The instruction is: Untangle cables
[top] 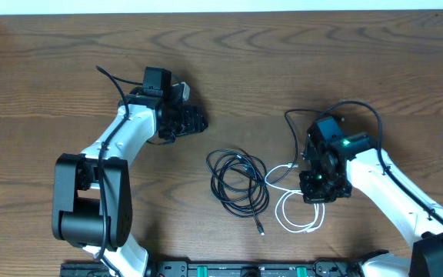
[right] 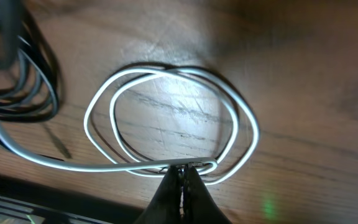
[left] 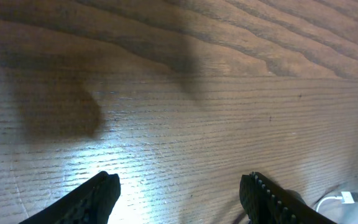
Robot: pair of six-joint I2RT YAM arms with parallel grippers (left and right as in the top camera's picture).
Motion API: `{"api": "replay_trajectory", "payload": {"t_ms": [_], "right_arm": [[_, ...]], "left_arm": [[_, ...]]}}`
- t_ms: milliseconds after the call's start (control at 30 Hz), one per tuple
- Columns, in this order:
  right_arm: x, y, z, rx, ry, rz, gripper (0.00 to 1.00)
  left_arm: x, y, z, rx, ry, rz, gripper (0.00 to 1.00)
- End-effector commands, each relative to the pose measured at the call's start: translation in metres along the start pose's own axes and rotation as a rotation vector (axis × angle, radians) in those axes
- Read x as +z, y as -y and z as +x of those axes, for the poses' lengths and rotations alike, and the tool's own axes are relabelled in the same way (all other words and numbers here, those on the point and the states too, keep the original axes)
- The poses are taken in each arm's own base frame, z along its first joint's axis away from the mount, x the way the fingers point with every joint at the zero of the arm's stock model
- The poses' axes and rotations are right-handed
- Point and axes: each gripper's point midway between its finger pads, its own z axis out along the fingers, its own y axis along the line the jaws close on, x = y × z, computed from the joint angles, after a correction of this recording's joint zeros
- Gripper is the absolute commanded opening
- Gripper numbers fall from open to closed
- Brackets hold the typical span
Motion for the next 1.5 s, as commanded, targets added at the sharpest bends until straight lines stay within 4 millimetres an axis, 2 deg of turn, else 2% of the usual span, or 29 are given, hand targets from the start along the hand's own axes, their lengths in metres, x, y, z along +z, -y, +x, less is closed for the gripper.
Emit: {"api": "replay_trajectory", "payload": {"t_ms": [0, 100, 133, 233, 333, 467, 600, 1000, 1200, 1233, 1333, 1367, 1467], "right_arm": [[-0.019, -0.011, -0.020, -0.062, 0.073, -0.018, 0.03], [-0.032, -0.018, -0.031, -0.072, 0.109, -0.039, 0.41], [-0.034, -0.023, -0.032, -0.077, 0.113, -0.061, 0.47], [-0.043, -0.045, -0.036, -0.151, 0.128, -0.162, 0.56], [-0.043, -0.052, -0.041, -0.182, 0.154, -0.174, 0.68], [-0.042, -0.059, -0.043, -0.282, 0.180, -0.162, 0.71], [-0.039, -0.052, -0.043, -0.326, 0.185, -0.073, 0.70], [-0.032, -0.064, -0.039, -0.510, 0.207, 0.043, 0.63], [-0.021, -0.050, -0.041, -0.522, 0.219, 0.145, 0.59], [-0.018, -0.049, -0.041, -0.522, 0.223, 0.144, 0.56], [-0.012, -0.049, -0.045, -0.528, 0.247, 0.141, 0.14], [-0.011, -0.049, -0.046, -0.528, 0.252, 0.140, 0.06], [-0.011, -0.049, -0.046, -0.528, 0.250, 0.140, 0.04]], "left_arm": [[0.005, -0.007, 0.006, -0.021, -0.019, -0.019, 0.67], [0.005, -0.007, 0.006, -0.021, -0.019, -0.019, 0.67], [0.005, -0.007, 0.006, -0.021, -0.018, -0.019, 0.67], [0.005, -0.007, 0.006, -0.021, -0.018, -0.019, 0.67], [0.005, -0.007, 0.006, -0.021, -0.018, -0.019, 0.67], [0.005, -0.007, 0.006, -0.021, -0.018, -0.019, 0.67], [0.005, -0.007, 0.006, -0.021, -0.018, -0.019, 0.67], [0.005, -0.007, 0.006, -0.022, -0.019, -0.020, 0.67], [0.005, -0.007, 0.007, -0.023, -0.022, -0.020, 0.67], [0.005, -0.007, 0.007, -0.023, -0.022, -0.020, 0.67], [0.005, -0.007, 0.007, -0.022, -0.022, -0.020, 0.67], [0.005, -0.007, 0.007, -0.023, -0.022, -0.020, 0.67], [0.005, -0.007, 0.007, -0.022, -0.022, -0.020, 0.67]]}}
